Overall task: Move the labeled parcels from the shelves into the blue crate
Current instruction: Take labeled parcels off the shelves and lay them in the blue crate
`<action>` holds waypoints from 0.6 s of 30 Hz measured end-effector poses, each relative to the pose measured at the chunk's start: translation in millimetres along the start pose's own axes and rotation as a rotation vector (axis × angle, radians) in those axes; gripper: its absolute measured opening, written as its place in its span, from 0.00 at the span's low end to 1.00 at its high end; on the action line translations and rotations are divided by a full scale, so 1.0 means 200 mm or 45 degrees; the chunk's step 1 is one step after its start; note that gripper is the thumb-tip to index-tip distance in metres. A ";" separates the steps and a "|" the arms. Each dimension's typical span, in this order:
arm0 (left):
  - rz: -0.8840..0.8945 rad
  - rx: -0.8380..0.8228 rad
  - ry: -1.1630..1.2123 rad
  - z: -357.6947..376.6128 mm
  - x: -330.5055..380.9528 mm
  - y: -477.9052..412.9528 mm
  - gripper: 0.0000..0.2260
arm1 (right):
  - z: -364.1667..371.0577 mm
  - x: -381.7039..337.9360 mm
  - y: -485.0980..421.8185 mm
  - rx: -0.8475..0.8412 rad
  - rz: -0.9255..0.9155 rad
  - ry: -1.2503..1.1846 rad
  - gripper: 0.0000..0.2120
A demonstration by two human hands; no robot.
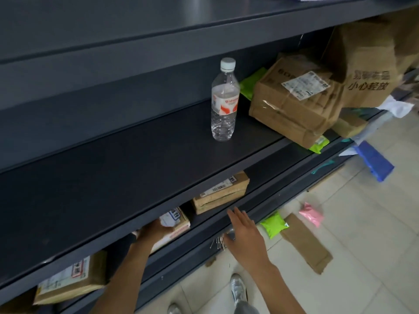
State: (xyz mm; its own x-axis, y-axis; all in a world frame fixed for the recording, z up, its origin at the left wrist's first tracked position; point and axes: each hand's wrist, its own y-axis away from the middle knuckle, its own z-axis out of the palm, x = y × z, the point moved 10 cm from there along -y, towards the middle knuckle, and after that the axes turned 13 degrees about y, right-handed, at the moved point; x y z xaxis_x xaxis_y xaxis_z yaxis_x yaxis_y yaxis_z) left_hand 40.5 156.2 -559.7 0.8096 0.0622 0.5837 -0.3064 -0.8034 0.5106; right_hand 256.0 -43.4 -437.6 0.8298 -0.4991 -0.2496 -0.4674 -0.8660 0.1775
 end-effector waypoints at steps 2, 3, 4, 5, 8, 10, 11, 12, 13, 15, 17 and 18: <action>-0.047 0.014 0.027 0.04 -0.02 -0.02 0.54 | 0.00 0.11 -0.10 -0.047 -0.066 0.024 0.32; -0.081 0.012 0.046 0.07 -0.03 -0.02 0.54 | -0.01 0.17 -0.16 -0.065 -0.094 0.042 0.32; -0.145 0.050 0.054 0.08 -0.06 -0.02 0.55 | -0.01 0.24 -0.21 -0.083 -0.119 0.057 0.32; -0.232 0.102 0.062 0.08 -0.11 -0.01 0.58 | 0.00 0.31 -0.27 -0.096 -0.142 0.074 0.32; -0.444 0.449 0.307 0.05 -0.25 0.08 0.56 | 0.01 0.52 -0.43 -0.130 -0.172 0.104 0.32; -0.514 0.721 0.800 0.02 -0.36 0.17 0.54 | 0.02 0.62 -0.54 -0.180 -0.142 -0.032 0.32; -0.556 0.835 1.086 0.05 -0.46 0.20 0.51 | 0.04 0.66 -0.59 -0.218 -0.091 -0.161 0.32; -0.646 0.867 1.278 0.10 -0.52 0.24 0.47 | 0.05 0.69 -0.63 -0.248 -0.040 -0.291 0.32; -0.754 0.844 1.396 0.16 -0.56 0.28 0.41 | 0.07 0.71 -0.67 -0.274 0.009 -0.396 0.33; -0.845 0.787 1.517 0.26 -0.57 0.30 0.34 | 0.09 0.71 -0.76 -0.293 0.078 -0.575 0.34; -0.759 0.789 1.601 0.27 -0.50 0.29 0.28 | 0.12 0.71 -0.83 -0.315 0.162 -0.757 0.36; -0.726 0.803 1.630 0.27 -0.47 0.27 0.26 | 0.15 0.70 -0.86 -0.327 0.196 -0.846 0.38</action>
State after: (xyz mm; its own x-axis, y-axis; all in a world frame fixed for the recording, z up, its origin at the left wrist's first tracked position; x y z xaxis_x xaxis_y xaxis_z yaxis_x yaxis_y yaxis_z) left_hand -26.0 74.1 -621.1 -0.3191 0.6248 0.7126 0.4072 -0.5886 0.6984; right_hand 444.6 35.4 -531.2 0.3618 -0.5987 -0.7146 -0.4098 -0.7907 0.4549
